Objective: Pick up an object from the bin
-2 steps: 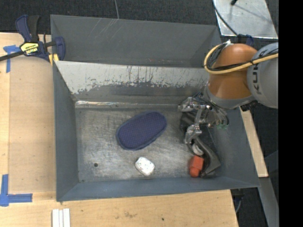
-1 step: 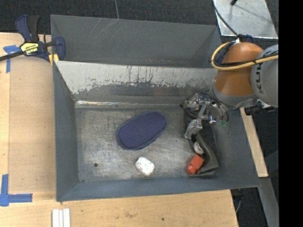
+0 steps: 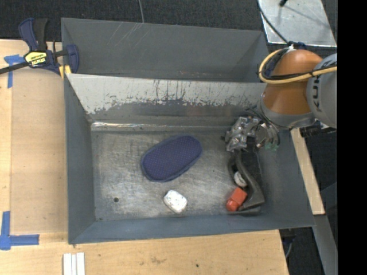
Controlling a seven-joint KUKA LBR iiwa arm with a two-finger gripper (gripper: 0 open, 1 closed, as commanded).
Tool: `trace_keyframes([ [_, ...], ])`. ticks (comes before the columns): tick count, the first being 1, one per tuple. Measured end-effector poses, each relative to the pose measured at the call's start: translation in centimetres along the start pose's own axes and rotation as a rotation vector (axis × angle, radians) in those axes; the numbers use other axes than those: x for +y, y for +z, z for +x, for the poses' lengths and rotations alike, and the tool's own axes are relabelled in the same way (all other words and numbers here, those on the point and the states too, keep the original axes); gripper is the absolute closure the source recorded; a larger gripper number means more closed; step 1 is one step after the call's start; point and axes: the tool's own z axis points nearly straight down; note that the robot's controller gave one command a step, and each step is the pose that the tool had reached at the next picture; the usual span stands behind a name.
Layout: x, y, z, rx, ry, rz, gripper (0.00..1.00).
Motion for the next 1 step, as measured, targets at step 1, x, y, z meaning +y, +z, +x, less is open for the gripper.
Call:
trace_keyframes([
  [1,0.01,-14.94,0.19,0.008,-0.02,0.014,1.0],
])
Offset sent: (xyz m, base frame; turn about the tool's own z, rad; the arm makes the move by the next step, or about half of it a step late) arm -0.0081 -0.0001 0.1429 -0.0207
